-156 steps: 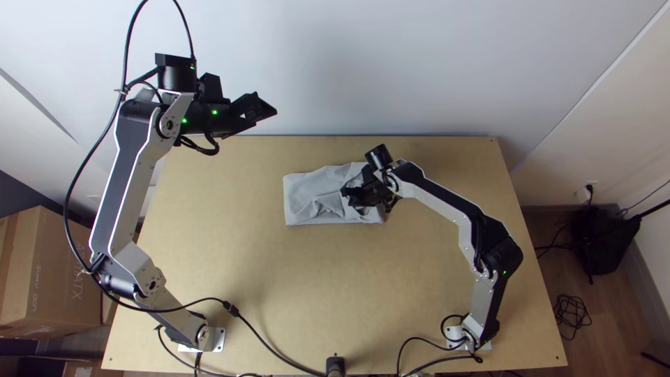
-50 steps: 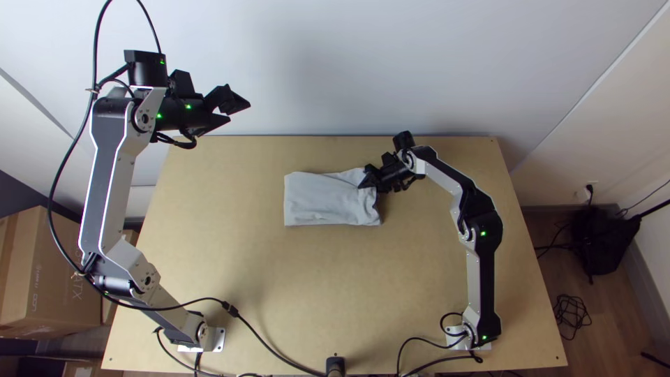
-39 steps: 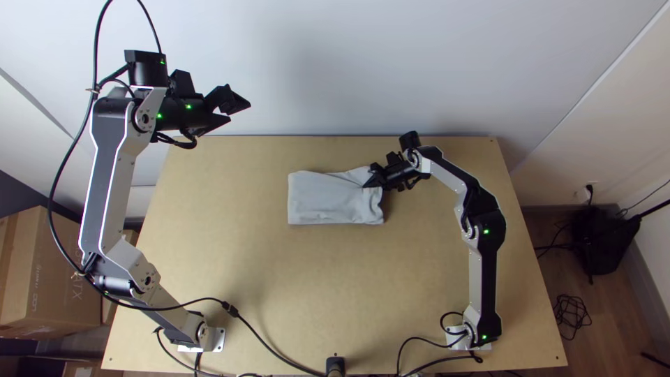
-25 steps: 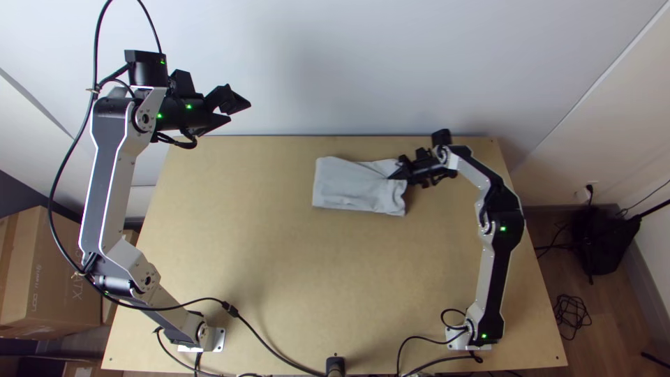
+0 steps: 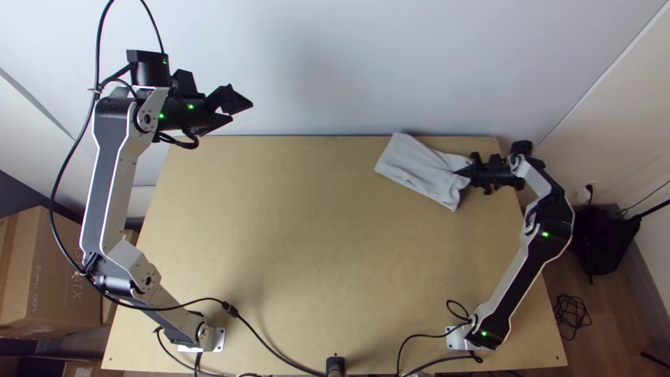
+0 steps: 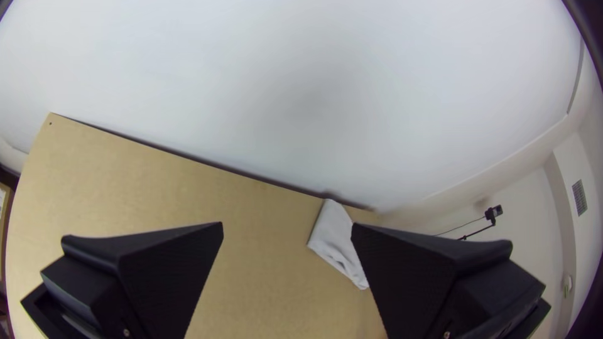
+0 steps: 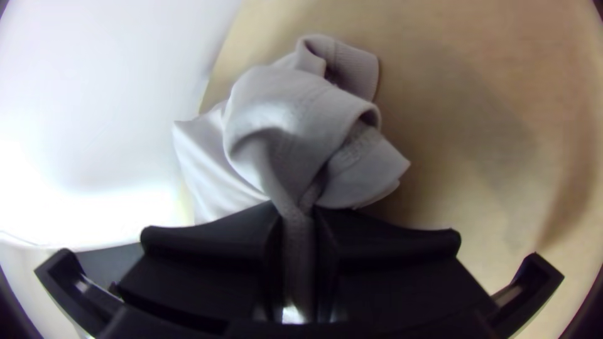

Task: Fold the t-shirt

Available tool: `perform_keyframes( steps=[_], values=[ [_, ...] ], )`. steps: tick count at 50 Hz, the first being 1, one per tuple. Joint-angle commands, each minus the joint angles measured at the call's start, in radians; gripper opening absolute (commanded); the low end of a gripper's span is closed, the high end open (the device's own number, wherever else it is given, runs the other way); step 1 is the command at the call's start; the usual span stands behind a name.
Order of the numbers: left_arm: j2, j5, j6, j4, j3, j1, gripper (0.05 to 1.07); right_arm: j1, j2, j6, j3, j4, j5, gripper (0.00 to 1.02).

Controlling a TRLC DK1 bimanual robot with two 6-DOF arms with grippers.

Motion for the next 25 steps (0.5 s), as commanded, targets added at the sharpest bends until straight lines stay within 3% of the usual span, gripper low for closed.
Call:
perform_keyframes(
  steps=[1,9,10,11,13,15,16,25],
  values=[
    [-0.001,0.001,-0.006,0.009,0.032,-0.007,1.03,-0.077,-0.008,-0.011,0.006,0.000,0.029,0.02],
    [-0.004,0.001,-0.005,0.009,0.030,-0.005,1.03,-0.160,0.013,-0.011,0.048,-0.008,0.027,0.02],
    [-0.005,0.001,-0.005,0.009,0.030,-0.004,1.03,-0.167,0.016,-0.011,0.059,-0.011,0.027,0.07],
    [-0.005,0.001,-0.005,0.009,0.030,-0.002,1.03,-0.174,0.020,-0.011,0.068,-0.012,0.027,0.17],
    [-0.004,0.001,-0.005,0.009,0.030,0.001,1.03,-0.186,0.026,-0.011,0.099,-0.017,0.029,0.57],
    [-0.004,-0.001,-0.005,0.011,0.030,0.004,1.03,-0.194,0.035,-0.007,0.133,-0.020,0.030,0.87],
    [-0.004,-0.001,-0.003,0.012,0.030,0.005,1.03,-0.201,0.041,-0.004,0.156,-0.022,0.033,0.94],
    [-0.025,-0.001,-0.003,0.021,0.032,0.022,1.03,-0.275,0.064,0.023,0.320,-0.035,0.082,0.98]
  ],
)
